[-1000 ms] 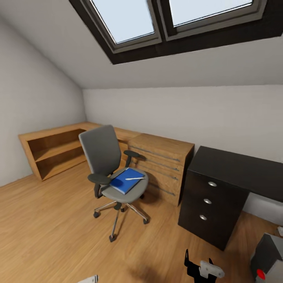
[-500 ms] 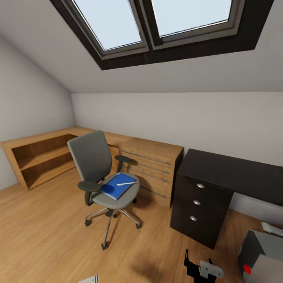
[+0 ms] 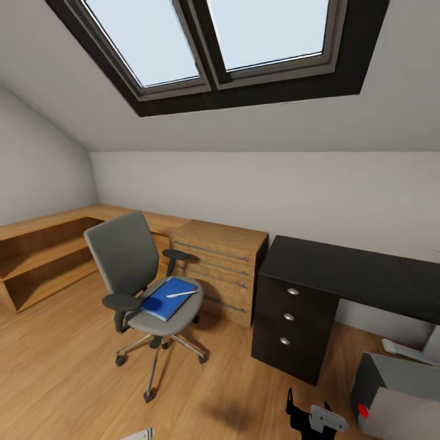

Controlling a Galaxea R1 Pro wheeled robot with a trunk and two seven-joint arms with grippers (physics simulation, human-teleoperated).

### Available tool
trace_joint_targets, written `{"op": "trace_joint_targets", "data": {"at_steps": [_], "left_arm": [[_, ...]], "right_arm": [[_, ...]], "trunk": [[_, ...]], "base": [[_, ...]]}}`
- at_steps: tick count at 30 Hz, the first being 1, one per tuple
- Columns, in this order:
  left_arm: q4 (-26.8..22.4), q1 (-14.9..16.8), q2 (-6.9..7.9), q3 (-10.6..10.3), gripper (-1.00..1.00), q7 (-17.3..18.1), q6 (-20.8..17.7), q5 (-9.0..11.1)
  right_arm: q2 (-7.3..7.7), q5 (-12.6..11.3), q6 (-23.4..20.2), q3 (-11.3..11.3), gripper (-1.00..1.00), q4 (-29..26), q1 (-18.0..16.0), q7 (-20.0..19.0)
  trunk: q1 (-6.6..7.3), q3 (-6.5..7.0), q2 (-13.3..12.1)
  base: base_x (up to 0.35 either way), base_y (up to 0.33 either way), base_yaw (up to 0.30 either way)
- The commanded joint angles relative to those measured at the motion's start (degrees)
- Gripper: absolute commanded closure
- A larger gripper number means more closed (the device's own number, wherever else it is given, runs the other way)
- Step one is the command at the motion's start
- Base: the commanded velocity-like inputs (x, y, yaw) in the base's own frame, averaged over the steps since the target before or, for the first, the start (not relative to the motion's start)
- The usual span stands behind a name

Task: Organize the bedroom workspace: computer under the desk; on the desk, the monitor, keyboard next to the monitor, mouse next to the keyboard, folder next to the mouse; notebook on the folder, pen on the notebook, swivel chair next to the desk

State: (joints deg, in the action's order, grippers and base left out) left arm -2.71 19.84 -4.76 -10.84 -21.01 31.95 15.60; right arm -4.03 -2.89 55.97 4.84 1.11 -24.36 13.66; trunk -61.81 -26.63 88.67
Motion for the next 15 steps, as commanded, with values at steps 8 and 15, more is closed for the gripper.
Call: {"op": "trace_joint_targets", "data": {"at_steps": [8, 15], "left_arm": [[0.63, 0.03, 0.02, -0.67, -1.0, 0.46, -9.79, 0.26], [0.43, 0.03, 0.22, -0.58, -1.0, 4.51, -18.33, 0.3]], "right_arm": [[0.23, -0.27, -6.28, 0.42, -1.0, 0.12, -0.07, -0.55], [0.35, -0.29, -7.54, 0.29, -1.0, 0.04, -0.07, -0.49]], "trunk": [[1.77, 1.54, -3.19], [3.3, 2.8, -6.0]], "base": [[0.0, 0.0, -0.103], [0.0, 0.0, -0.004]]}}
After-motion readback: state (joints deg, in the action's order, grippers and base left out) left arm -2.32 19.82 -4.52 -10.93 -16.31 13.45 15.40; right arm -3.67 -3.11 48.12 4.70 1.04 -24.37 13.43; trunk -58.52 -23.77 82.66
